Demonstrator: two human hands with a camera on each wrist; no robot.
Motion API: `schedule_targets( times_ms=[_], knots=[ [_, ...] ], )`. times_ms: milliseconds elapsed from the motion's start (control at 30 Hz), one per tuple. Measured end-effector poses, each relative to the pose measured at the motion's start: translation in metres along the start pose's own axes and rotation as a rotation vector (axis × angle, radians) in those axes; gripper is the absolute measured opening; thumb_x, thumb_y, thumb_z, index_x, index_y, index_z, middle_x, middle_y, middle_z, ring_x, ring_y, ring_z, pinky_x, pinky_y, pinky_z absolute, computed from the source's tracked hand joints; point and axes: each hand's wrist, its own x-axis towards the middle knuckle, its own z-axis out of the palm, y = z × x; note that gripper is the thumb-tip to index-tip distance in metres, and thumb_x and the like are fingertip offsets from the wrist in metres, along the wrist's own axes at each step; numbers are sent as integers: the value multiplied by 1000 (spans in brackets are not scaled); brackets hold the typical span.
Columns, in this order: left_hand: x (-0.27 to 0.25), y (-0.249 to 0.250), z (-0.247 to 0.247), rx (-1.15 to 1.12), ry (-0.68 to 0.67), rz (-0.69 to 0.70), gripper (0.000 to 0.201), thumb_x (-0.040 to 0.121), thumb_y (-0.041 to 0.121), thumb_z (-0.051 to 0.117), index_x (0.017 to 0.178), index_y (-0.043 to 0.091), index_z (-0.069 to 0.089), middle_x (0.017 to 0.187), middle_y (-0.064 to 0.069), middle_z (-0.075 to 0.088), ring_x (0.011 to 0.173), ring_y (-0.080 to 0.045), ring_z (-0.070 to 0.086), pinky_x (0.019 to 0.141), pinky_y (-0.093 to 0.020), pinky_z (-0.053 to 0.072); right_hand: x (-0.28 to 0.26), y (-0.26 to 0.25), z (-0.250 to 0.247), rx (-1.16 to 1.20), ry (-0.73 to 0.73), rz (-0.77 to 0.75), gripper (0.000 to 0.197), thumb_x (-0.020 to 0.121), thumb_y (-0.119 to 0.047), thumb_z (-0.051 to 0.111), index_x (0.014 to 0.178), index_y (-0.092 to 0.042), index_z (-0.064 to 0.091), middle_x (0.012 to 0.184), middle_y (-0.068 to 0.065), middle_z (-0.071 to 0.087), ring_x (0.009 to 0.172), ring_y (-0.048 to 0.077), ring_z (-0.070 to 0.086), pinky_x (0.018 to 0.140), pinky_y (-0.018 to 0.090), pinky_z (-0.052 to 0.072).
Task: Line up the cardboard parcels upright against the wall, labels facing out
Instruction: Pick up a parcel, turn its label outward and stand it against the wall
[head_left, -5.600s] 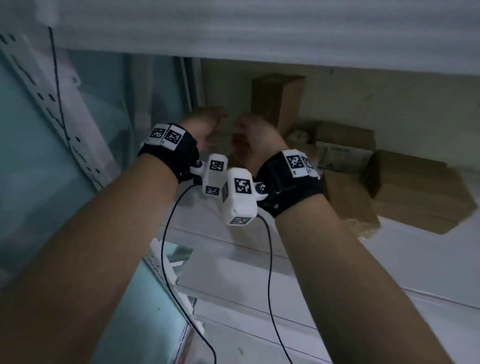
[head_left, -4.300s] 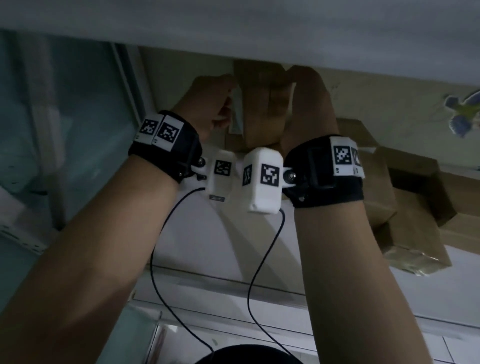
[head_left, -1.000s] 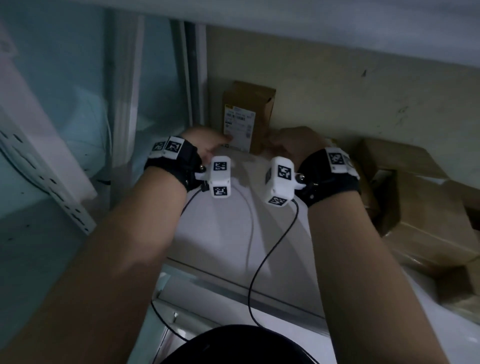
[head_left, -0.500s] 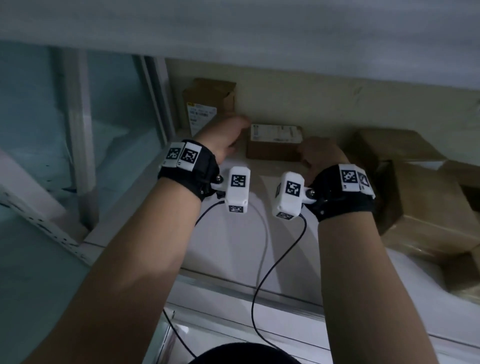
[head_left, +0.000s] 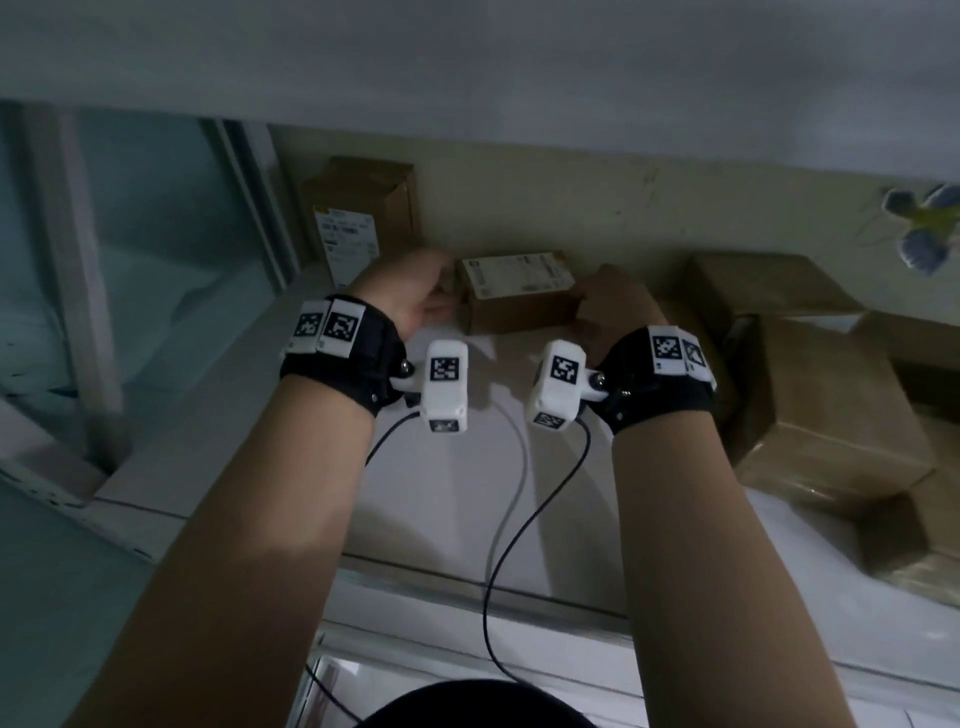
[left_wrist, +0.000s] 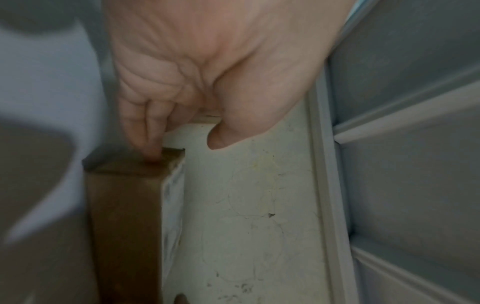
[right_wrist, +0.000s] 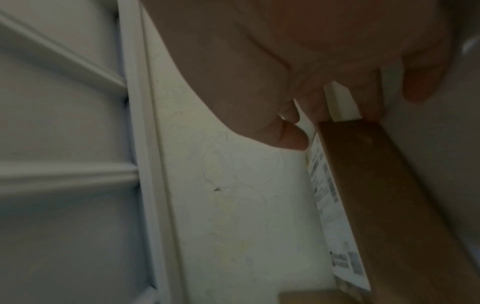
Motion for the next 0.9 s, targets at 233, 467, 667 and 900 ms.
schedule_targets(
  times_ms=[233, 467, 667, 900],
  knots=[
    [-7, -4, -14, -2, 99, 149, 45, 102, -1, 60, 146, 3, 52, 83, -6, 68, 65, -12, 67, 57, -24, 58, -11, 6, -1, 894, -123, 244, 37, 93, -23, 73, 126, -12, 61, 107, 0, 64, 94, 16, 64, 91, 30, 53],
    [-40, -4, -16, 31, -132, 298, 50, 84, 13, 86, 131, 26, 72, 89, -7, 71, 69, -15, 65, 63, -30, 55, -32, -15, 12, 1367, -336, 365, 29, 104, -28, 55, 126, -9, 58, 119, 17, 67, 98, 40, 69, 81, 59, 62],
    [-61, -18, -14, -29, -233, 328, 34, 92, 22, 79, 124, 12, 74, 125, -17, 75, 119, -34, 71, 100, -48, 58, -39, -25, 18, 1524, -560, 267, 55, 99, -51, 48, 125, -9, 72, 128, 27, 59, 106, 43, 58, 90, 51, 45],
    [-78, -24, -27, -80, -217, 213, 21, 100, 37, 69, 112, 21, 73, 126, -11, 76, 120, -29, 72, 107, -54, 53, -51, -22, 26, 1516, -519, 215, 51, 92, -45, 73, 127, -8, 72, 132, 25, 69, 117, 39, 68, 113, 52, 45]
  ],
)
